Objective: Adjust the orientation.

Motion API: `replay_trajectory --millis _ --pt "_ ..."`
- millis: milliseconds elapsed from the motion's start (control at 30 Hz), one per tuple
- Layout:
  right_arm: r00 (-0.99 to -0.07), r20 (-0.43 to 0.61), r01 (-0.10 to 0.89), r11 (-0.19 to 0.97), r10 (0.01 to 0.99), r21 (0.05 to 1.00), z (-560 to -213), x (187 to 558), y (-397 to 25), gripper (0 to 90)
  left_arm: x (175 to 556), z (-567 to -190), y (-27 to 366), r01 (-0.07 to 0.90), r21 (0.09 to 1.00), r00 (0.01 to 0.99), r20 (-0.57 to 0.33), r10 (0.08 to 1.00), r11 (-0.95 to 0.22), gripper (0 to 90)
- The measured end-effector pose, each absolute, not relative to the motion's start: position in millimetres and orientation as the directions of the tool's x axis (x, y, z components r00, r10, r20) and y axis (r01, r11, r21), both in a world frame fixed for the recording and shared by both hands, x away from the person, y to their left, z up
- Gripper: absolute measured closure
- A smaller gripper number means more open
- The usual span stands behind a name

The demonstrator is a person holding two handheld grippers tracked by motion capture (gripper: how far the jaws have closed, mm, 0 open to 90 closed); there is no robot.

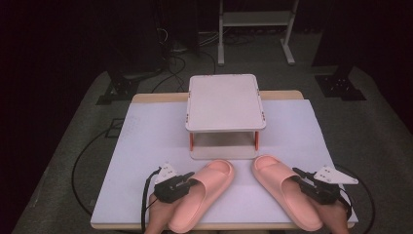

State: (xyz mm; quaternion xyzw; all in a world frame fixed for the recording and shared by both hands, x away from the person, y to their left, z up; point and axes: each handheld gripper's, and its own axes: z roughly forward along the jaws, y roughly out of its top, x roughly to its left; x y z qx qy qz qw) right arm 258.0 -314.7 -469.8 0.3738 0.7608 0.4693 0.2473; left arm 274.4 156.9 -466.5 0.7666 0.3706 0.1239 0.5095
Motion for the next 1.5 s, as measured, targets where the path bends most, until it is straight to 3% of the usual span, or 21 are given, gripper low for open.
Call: replay_trajectory --millis 567,1067,1500 --pt "-0.625 0.006 0.265 0.205 0.781 0.942 -447 246 -314 79.4 265 -447 167 0.384 0.909 0.709 -0.178 0.683 -0.161 79.8" --pt "-0.669 0.018 0.194 0.152 0.743 0.969 -416 232 -311 79.5 258 -423 176 0.340 0.934 0.722 -0.185 0.667 -0.108 80.2" --pt "-0.683 -0.002 0.146 0.139 0.730 0.979 -378 224 -309 79.5 254 -367 179 0.223 0.971 0.759 -0.120 0.639 -0.082 80.2"
